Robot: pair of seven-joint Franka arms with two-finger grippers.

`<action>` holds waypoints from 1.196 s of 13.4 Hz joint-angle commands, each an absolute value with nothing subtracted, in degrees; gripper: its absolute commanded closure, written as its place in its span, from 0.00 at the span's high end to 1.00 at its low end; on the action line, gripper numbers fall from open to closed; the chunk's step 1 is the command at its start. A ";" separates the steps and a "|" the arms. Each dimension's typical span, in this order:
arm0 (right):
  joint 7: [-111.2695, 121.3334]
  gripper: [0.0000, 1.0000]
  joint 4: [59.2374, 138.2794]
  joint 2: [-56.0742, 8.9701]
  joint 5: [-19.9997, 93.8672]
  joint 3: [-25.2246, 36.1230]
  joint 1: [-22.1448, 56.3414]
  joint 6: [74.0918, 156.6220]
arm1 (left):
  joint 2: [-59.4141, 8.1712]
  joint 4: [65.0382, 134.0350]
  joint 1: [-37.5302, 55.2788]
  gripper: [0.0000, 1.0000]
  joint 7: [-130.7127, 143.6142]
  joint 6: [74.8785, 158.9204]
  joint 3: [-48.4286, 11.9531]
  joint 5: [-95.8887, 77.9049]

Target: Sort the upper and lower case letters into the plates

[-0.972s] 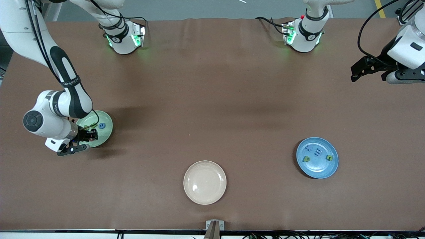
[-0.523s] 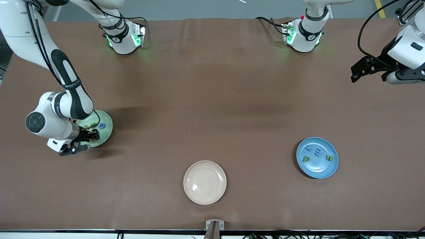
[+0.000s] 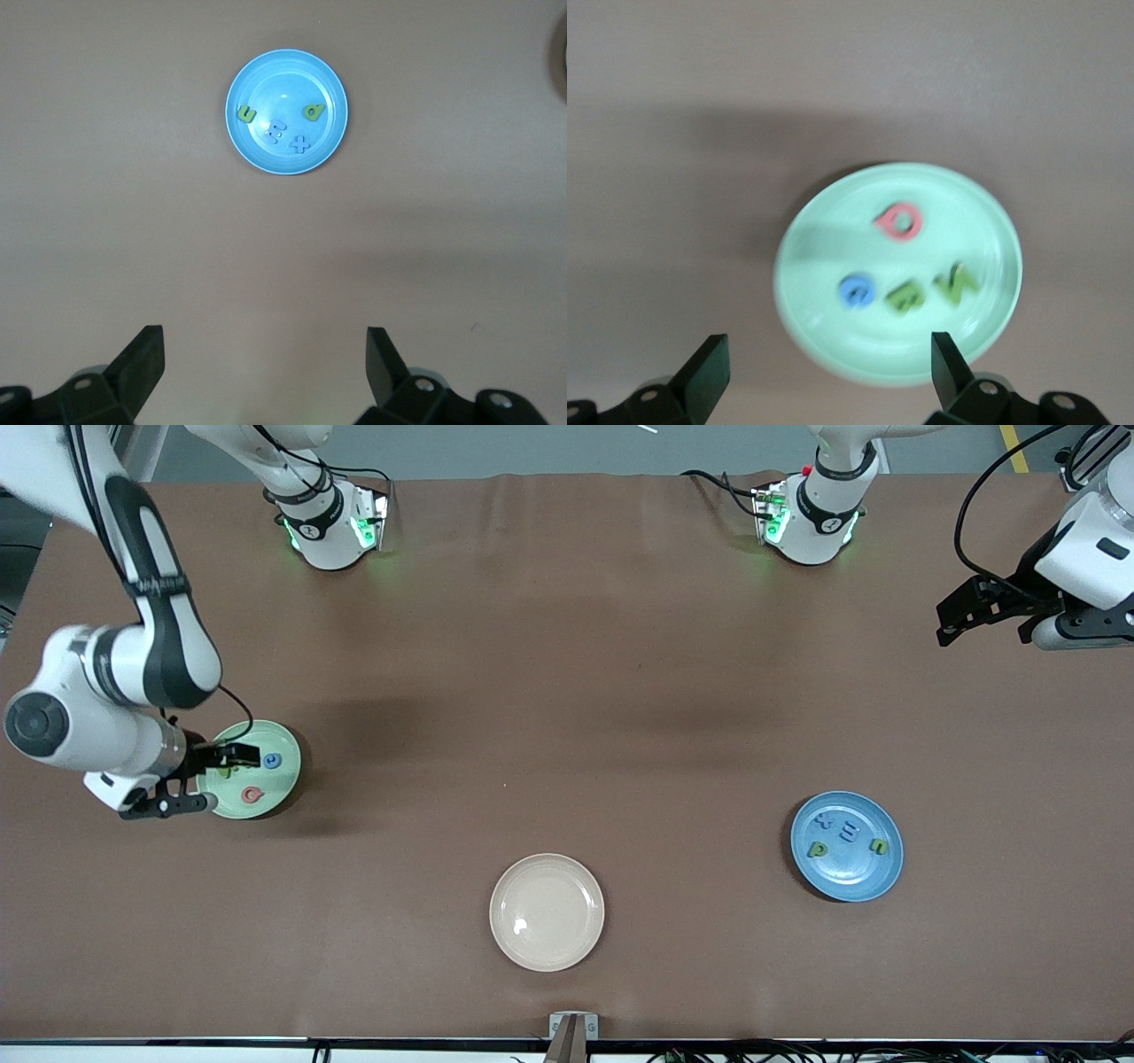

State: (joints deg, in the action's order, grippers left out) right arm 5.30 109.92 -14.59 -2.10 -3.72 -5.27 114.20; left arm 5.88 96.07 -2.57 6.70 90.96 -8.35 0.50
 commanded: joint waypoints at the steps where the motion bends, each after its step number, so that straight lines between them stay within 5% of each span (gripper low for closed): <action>1: -1.21 1.00 113.82 -4.07 1.57 -3.60 -1.77 107.70 | 6.24 96.06 -2.55 1.00 6.06 91.41 -8.26 -0.18; 4: -5.61 1.00 111.90 4.64 3.08 -3.78 0.00 99.87 | 6.33 95.80 -2.55 1.00 6.06 91.41 -8.26 -0.35; 8: -5.10 1.00 92.85 3.08 2.29 -3.08 -0.88 85.45 | 6.50 95.80 -2.46 1.00 6.06 91.41 -8.26 -0.53; 16: -4.66 1.00 86.48 2.99 2.29 -2.90 -4.39 84.11 | 6.42 95.80 -2.46 1.00 5.98 91.23 -8.26 -0.62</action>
State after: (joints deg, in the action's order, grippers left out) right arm -4.75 87.92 3.88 1.98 -2.48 -3.77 85.09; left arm 5.92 95.91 -2.54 6.70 91.16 -8.39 0.50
